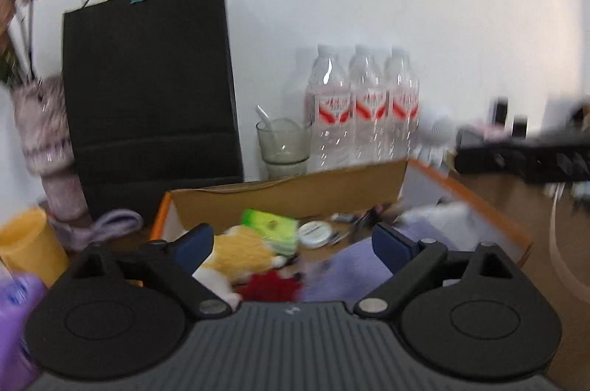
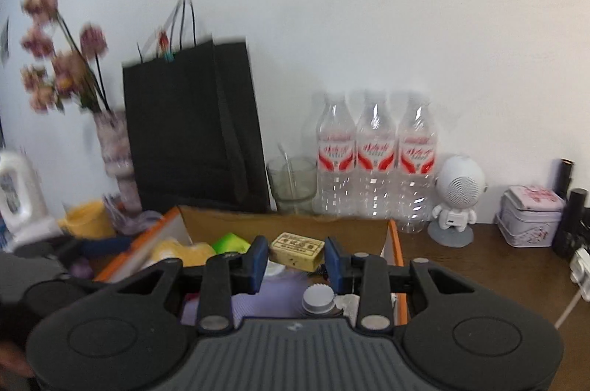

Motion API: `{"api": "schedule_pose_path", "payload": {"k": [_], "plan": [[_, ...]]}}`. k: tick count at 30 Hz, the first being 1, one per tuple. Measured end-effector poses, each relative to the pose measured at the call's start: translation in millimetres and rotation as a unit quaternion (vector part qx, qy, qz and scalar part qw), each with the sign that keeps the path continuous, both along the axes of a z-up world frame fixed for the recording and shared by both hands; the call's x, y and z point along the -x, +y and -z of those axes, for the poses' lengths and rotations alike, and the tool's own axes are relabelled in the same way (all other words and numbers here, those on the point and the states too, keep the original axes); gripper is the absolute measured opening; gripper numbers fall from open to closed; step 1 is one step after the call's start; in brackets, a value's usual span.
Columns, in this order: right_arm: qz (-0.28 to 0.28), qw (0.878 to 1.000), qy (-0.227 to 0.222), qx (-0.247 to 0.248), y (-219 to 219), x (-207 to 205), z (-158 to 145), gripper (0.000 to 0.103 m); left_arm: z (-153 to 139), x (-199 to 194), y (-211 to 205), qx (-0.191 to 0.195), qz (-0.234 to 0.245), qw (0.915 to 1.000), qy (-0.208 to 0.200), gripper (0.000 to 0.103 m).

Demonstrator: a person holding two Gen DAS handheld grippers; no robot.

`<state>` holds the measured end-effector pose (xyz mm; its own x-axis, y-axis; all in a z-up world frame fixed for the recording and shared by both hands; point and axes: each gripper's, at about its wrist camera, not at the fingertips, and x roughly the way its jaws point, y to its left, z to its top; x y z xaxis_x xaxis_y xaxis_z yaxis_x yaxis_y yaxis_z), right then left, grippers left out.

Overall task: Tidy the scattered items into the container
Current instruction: 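Carry the pouch and yellow block over the box and open both grippers, then move the right gripper to the blue-and-white wrapped item and grasp it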

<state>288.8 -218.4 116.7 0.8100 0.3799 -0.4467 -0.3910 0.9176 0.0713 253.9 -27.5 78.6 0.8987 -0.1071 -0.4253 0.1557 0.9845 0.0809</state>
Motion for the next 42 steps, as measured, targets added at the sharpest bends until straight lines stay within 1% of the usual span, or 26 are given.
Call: {"api": "schedule_pose_path", "payload": {"k": [2,4,6,8,11,13,16,17,18,19,20,23,24,26,28,30,32,34,36,38,41,42], "plan": [[-0.009,1.000,0.015,0.018,7,-18,7,0.032,1,-4,13,0.009,-0.009,0.9999,0.007,0.100],[-0.010,0.999,0.044,0.021,10,-38,15,0.032,0,-12,24,0.027,-0.029,0.9991,0.019,0.102],[-0.016,0.997,0.080,0.010,12,-58,23,0.032,2,-24,32,0.040,-0.042,0.9977,0.036,0.102],[-0.030,0.991,0.127,-0.014,13,-77,32,0.032,3,-34,40,0.050,-0.062,0.9956,0.049,0.102],[-0.044,0.982,0.177,-0.039,19,-100,46,0.034,2,-42,48,0.072,-0.076,0.9930,0.055,0.102],[-0.050,0.978,0.199,-0.047,28,-110,56,0.034,2,-45,51,0.080,-0.081,0.9918,0.057,0.102],[-0.067,0.969,0.230,-0.056,46,-120,69,0.034,2,-48,51,0.080,-0.080,0.9919,0.057,0.103],[-0.077,0.968,0.231,-0.060,52,-122,71,0.037,3,-49,51,0.079,-0.080,0.9920,0.058,0.103],[-0.085,0.966,0.234,-0.066,56,-124,72,0.042,3,-49,51,0.079,-0.080,0.9919,0.058,0.103],[-0.085,0.965,0.237,-0.072,58,-128,72,0.051,4,-49,52,0.079,-0.081,0.9918,0.059,0.103],[-0.076,0.965,0.239,-0.077,58,-130,70,0.055,4,-50,52,0.079,-0.082,0.9917,0.060,0.103],[-0.059,0.967,0.229,-0.095,45,-131,56,0.057,1,-49,53,0.077,-0.086,0.9913,0.064,0.103],[-0.052,0.968,0.228,-0.092,40,-130,51,0.057,-1,-49,53,0.076,-0.087,0.9911,0.065,0.103],[-0.032,0.971,0.226,-0.069,32,-126,45,0.061,-5,-48,51,0.074,-0.089,0.9909,0.068,0.103],[-0.009,0.973,0.228,-0.043,23,-120,41,0.063,-7,-46,47,0.072,-0.090,0.9904,0.077,0.103],[0.004,0.972,0.232,-0.033,11,-113,37,0.064,-10,-39,44,0.070,-0.087,0.9904,0.083,0.103],[0.016,0.971,0.235,-0.041,-5,-104,28,0.073,-14,-31,42,0.068,-0.087,0.9903,0.084,0.103],[0.024,0.970,0.237,-0.053,-17,-94,18,0.078,-19,-24,40,0.066,-0.091,0.9893,0.093,0.103],[0.027,0.970,0.237,-0.055,-24,-83,9,0.078,-25,-16,38,0.063,-0.093,0.9881,0.105,0.103],[0.026,0.972,0.230,-0.051,-25,-69,0,0.079,-32,-6,35,0.060,-0.092,0.9882,0.107,0.103],[0.024,0.975,0.215,-0.047,-24,-46,-11,0.080,-42,14,31,0.057,-0.093,0.9893,0.097,0.103],[0.025,0.977,0.207,-0.046,-24,-37,-13,0.080,-46,24,29,0.057,-0.095,0.9900,0.088,0.103]]}}
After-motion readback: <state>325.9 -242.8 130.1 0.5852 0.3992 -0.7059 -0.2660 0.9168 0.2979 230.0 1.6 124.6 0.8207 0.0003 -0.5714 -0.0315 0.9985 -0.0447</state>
